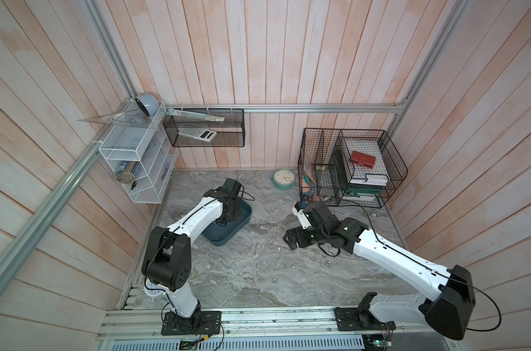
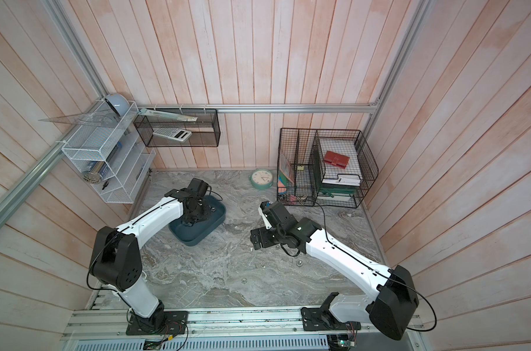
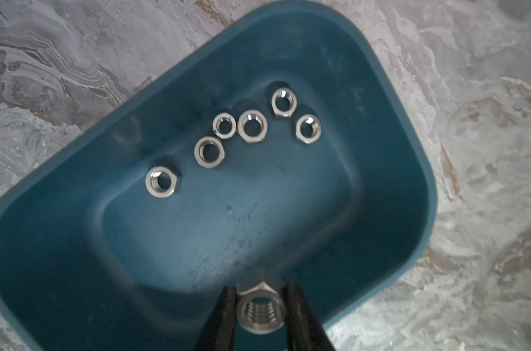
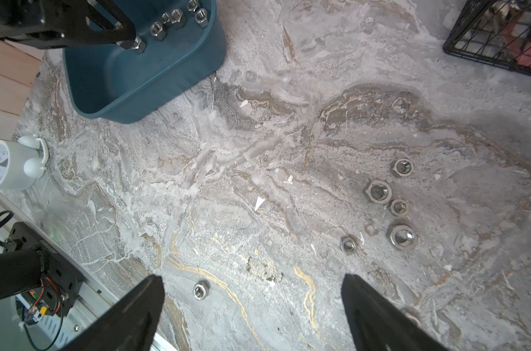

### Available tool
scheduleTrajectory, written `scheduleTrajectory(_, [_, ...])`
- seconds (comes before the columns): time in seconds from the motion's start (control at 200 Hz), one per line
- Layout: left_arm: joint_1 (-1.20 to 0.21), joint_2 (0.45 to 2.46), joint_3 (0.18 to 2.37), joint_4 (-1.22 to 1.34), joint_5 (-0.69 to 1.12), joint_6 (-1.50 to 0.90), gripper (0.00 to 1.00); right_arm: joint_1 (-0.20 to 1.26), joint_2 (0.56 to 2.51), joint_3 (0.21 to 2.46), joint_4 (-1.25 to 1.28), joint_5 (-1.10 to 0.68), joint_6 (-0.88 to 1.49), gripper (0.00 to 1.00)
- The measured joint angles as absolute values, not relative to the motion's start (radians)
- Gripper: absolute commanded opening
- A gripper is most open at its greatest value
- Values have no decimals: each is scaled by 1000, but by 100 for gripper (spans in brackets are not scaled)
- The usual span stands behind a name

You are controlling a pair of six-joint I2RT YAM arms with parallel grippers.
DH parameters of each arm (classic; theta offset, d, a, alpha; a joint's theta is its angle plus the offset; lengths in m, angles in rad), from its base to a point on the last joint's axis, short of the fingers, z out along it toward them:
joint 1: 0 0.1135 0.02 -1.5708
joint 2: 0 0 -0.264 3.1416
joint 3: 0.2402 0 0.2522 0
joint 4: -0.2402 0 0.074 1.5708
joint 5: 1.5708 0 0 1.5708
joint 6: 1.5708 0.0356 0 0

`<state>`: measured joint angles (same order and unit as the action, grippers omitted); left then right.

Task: Put the nuts on the desktop into the storage box
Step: Place the nut in the storage box.

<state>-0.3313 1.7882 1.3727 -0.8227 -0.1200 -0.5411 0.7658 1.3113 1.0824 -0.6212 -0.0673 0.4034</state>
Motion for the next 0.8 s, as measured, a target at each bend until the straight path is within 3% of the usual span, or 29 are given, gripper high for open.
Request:
scheduleTrajectory(0.36, [-283,2000,1521,-813,-77,-495,23,706,1396,1136,-606,-118,374,98])
scheduleTrajectory(0.8, [-281,2125,1617,-812,-55,-481,24,683,1406,1145,-606,-133,373,98])
